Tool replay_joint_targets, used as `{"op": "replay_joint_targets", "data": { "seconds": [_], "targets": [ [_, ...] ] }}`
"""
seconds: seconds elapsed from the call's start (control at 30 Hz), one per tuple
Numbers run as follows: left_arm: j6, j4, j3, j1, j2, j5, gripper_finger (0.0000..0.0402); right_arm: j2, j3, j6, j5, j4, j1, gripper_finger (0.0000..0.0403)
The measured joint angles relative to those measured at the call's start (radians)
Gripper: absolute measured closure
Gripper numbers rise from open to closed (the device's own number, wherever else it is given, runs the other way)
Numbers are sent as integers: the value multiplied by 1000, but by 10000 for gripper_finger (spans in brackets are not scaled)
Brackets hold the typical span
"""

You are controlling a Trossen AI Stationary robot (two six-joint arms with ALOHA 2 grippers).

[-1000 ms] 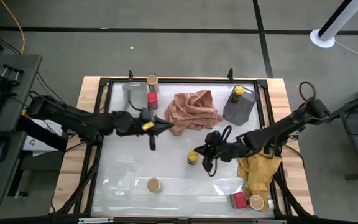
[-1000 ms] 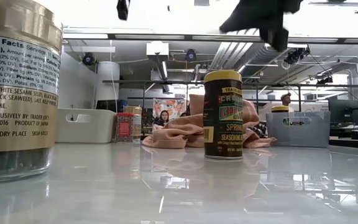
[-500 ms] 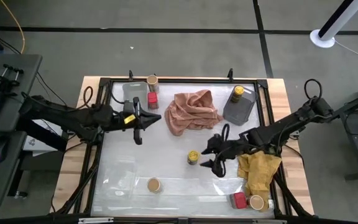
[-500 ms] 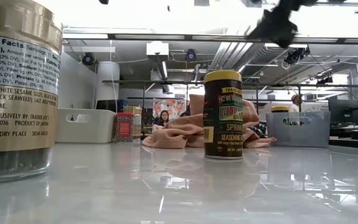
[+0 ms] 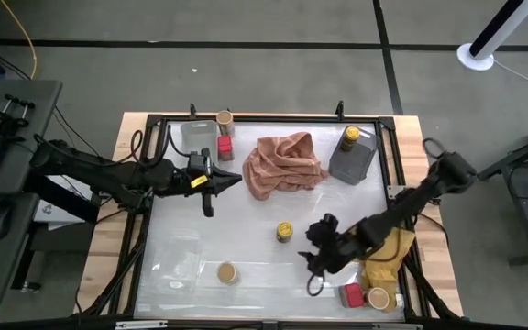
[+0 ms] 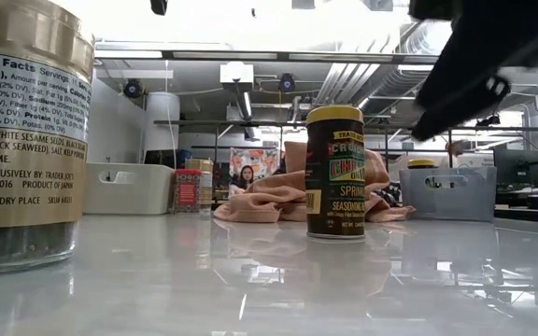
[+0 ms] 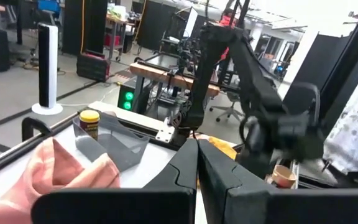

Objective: Sort spices by type
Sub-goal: Put the yellow seasoning bottle into the black bin

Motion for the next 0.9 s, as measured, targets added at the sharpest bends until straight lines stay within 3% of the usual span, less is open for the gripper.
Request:
{"op": "replay_joint_targets", "data": {
  "seconds": [0.27, 0.47, 0.63, 0.7, 0.9],
  "targets": [
    [-28, -4, 0, 0, 0, 0, 401, 183, 0, -75, 30, 250, -40, 75],
    [-33, -5, 0, -6, 0, 4, 401, 208, 0, -70, 136, 251, -73, 75],
    [-45, -12, 0, -18, 0, 4, 402, 208, 0, -77, 135, 254, -104, 75],
    [-45, -19, 0, -22, 0, 5, 401, 208, 0, -84, 97, 261, -114, 75],
    [-45, -41, 0, -30, 0, 5, 401, 178, 0, -177, -150, 216, -116, 75]
  ]
}}
